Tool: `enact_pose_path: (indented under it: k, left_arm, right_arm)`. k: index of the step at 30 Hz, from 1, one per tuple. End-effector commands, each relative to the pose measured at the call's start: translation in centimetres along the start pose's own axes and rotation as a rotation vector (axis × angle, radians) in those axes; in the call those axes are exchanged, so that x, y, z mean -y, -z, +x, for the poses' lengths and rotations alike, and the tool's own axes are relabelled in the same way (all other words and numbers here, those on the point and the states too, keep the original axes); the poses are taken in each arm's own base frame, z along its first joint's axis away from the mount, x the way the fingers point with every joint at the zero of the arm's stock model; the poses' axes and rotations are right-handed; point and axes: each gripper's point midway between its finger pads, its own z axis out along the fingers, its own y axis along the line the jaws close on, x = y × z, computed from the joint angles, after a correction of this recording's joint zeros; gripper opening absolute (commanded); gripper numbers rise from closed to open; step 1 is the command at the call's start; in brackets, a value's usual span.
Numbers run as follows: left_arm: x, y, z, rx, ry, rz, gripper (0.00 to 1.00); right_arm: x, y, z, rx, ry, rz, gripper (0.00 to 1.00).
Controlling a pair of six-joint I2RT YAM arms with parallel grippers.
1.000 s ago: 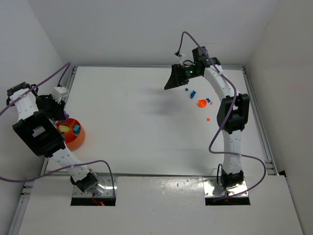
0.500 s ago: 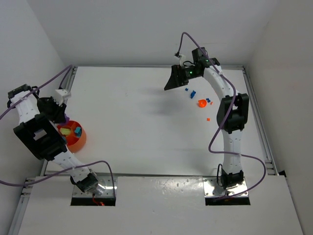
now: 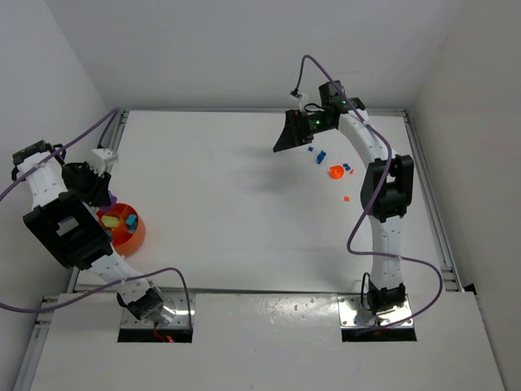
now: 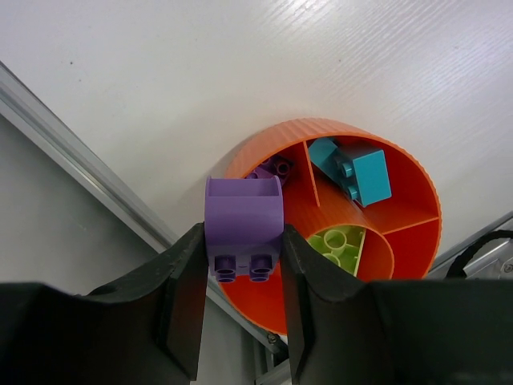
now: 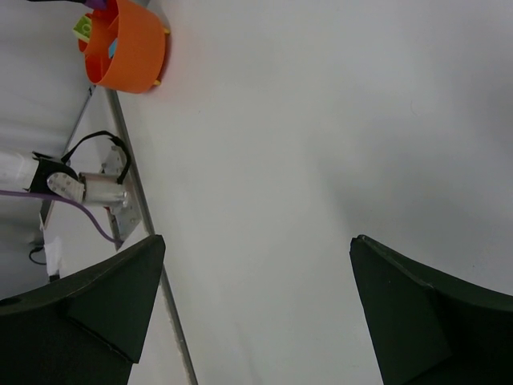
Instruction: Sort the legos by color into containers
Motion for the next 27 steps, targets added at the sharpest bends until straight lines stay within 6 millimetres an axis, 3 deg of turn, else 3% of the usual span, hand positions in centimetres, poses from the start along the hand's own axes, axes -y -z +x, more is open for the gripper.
enact_pose_path:
  k: [1,27]
  left_arm:
    - [0.04,2.27,-1.43,0.04,-0.01,-0.046,0.05]
    - [0.94,2.72,-0.9,0.015,-0.021,-0.058,0.05]
  right_arm:
    - [-0.27,-0.47,0.03,0.002,0.033,-0.033,0.99]
    - [0.2,-0.7,0.12,0.001,0.024,-0.024,0.99]
